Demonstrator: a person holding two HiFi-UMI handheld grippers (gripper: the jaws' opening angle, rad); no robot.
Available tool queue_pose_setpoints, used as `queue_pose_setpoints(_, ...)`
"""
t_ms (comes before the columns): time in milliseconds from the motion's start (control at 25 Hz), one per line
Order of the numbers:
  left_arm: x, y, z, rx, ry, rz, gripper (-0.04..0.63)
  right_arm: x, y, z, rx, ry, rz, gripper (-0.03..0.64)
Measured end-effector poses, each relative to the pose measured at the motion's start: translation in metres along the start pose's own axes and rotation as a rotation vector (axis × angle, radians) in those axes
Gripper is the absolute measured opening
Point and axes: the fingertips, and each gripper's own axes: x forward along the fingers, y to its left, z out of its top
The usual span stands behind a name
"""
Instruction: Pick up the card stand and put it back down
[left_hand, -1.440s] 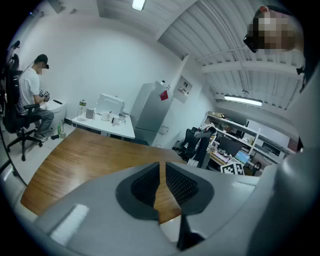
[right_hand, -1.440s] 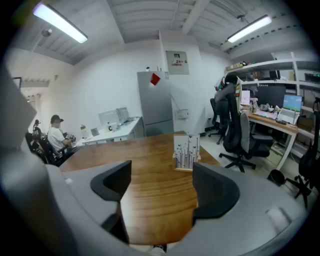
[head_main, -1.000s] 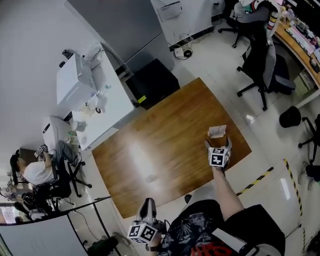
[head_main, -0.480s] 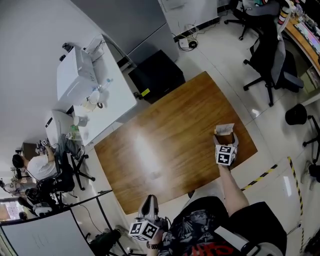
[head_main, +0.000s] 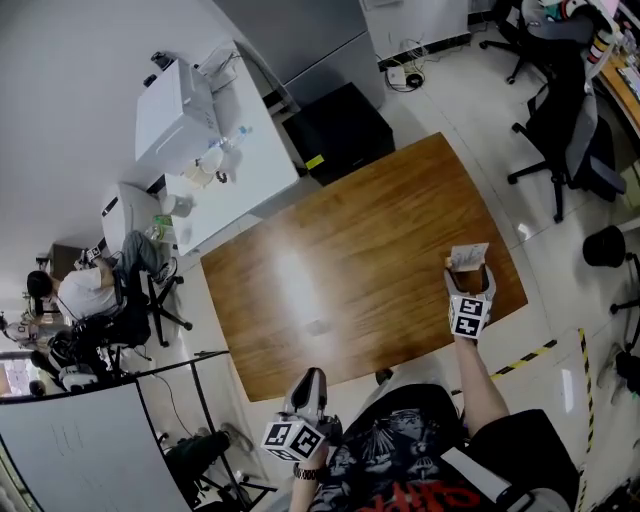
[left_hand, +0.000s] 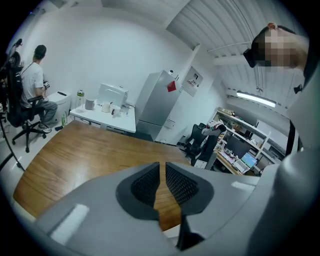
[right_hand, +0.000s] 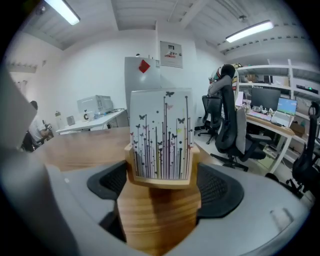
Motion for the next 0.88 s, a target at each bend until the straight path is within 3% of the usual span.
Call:
queue_pose_setpoints(240, -0.011, 0.016, 0.000, 0.010, -0.109, -0.009, 0.035, -0.048, 0.043, 0.046, -0.096, -0.116, 0.113, 0.430)
queue_pose_setpoints(480, -0.075, 0.055, 0.003, 0.008, -0.210, 0.031, 0.035, -0.132, 0.112, 0.077, -0.123, -0.208, 0.212, 0.430)
queue_pose_setpoints(680, -0.132, 0.095, -0.012, 0.003, -0.245, 0.050, 0.032, -0.201, 0.152, 0.092, -0.109, -0.274, 0.218, 0.430)
queue_pose_setpoints(880, -0.177, 0.118, -0.016, -0.001, -0.274, 0.021, 0.029, -0.259, 0.176, 0.094, -0.114, -0.318, 0.206, 0.430)
